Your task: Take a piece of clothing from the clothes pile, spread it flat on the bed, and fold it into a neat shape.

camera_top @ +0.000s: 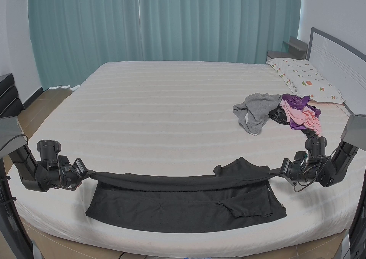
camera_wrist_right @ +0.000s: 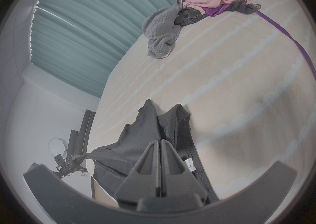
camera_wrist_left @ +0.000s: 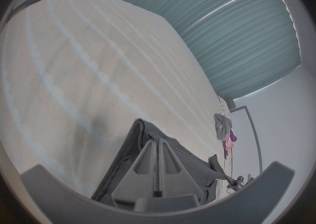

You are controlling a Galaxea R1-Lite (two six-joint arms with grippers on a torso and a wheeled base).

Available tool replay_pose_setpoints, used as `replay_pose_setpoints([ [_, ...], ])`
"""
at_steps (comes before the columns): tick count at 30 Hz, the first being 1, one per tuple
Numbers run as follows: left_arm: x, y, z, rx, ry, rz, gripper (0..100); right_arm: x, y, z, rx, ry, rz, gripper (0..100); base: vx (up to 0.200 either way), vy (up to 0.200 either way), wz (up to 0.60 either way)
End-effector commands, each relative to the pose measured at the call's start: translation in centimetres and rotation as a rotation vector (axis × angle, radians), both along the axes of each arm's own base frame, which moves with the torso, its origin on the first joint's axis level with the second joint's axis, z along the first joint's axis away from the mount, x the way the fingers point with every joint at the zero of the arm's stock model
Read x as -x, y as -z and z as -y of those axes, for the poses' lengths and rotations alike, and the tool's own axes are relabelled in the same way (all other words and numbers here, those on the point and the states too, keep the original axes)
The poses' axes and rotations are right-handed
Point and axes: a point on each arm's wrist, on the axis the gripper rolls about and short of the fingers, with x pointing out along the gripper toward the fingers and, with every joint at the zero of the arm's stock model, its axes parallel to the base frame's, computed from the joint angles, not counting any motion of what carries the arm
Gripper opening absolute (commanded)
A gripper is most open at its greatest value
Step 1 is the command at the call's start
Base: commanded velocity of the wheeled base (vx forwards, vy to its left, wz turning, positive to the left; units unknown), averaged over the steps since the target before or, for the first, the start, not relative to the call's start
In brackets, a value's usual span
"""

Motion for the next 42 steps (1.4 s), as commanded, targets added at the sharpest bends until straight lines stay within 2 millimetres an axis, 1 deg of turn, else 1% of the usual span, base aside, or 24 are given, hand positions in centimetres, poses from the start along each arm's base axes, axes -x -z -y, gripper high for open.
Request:
replay_pose_setpoints([
  [1, 1.1, 0.8, -0.3, -0.020, 0.010, -0.031, 0, 0.9, 1.7, -0.3, 0.012, -0.018, -0.033, 0, 0.000, 0.000, 0.00],
  [3, 1.0, 0.6, -0.3, -0.026, 0.017, -0.024, 0, 0.7, 1.7, -0.3, 0.010, -0.015, -0.013, 0, 0.000, 0.000, 0.00],
  [4, 0.0, -0.2, -0.4, -0.028, 0.006, 0.015, 0, -0.4, 1.0, -0.3, 0.004, -0.003, 0.040, 0, 0.000, 0.000, 0.00],
  [6, -0.3, -0.4, -0.4, -0.025, -0.002, 0.025, 0, -0.8, 0.8, -0.3, 0.002, 0.000, 0.052, 0, 0.000, 0.000, 0.00],
  [7, -0.9, -0.8, -0.5, -0.012, -0.020, 0.042, 0, -1.5, 0.4, -0.3, -0.006, 0.011, 0.075, 0, 0.000, 0.000, 0.00],
  [8, -2.2, -1.7, -0.7, 0.026, -0.056, 0.076, 0, -2.6, -0.4, -0.3, -0.030, 0.033, 0.107, 0, 0.000, 0.000, 0.00],
  [10, -3.7, -2.8, -0.9, 0.070, -0.092, 0.117, 0, -3.9, -1.3, -0.3, -0.060, 0.056, 0.143, 0, 0.000, 0.000, 0.00],
  [12, -5.1, -3.6, -1.0, 0.103, -0.112, 0.144, 0, -5.3, -1.6, -0.5, -0.071, 0.070, 0.171, 0, 0.000, 0.000, 0.00],
  [14, -6.3, -3.6, -0.9, 0.121, -0.118, 0.158, 0, -6.5, -1.6, -0.9, -0.068, 0.072, 0.196, 0, 0.000, 0.000, 0.00],
  [15, -6.5, -3.5, -0.9, 0.122, -0.117, 0.161, 0, -6.8, -1.5, -0.9, -0.067, 0.073, 0.200, 0, 0.000, 0.000, 0.00],
  [16, -7.4, -3.2, -0.7, 0.122, -0.111, 0.169, 0, -7.8, -1.0, -1.2, -0.061, 0.078, 0.212, 0, 0.000, 0.000, 0.00],
  [19, -8.7, -2.4, -0.6, 0.121, -0.102, 0.175, 0, -9.1, -0.4, -1.8, -0.045, 0.090, 0.234, 0, 0.000, 0.000, 0.00],
  [23, -9.9, -1.5, -0.7, 0.111, -0.113, 0.182, 0, -10.4, -0.3, -1.9, -0.040, 0.100, 0.265, 0, 0.000, 0.000, 0.00],
  [27, -10.7, -0.8, -0.7, 0.105, -0.122, 0.185, 0, -11.2, -0.4, -1.8, -0.041, 0.102, 0.285, 0, 0.000, 0.000, 0.00],
  [32, -10.8, -0.8, -0.6, 0.109, -0.123, 0.184, 0, -11.3, -0.2, -1.8, -0.035, 0.106, 0.254, 0, 0.000, 0.000, 0.00],
  [39, -10.1, -0.5, -0.6, 0.110, -0.129, 0.163, 0, -10.2, -1.1, -1.5, -0.032, 0.103, 0.228, 0, 0.000, 0.000, 0.00],
  [42, -8.9, -1.0, -0.6, 0.112, -0.126, 0.148, 0, -8.9, -1.5, -1.1, -0.040, 0.094, 0.203, 0, 0.000, 0.000, 0.00],
])
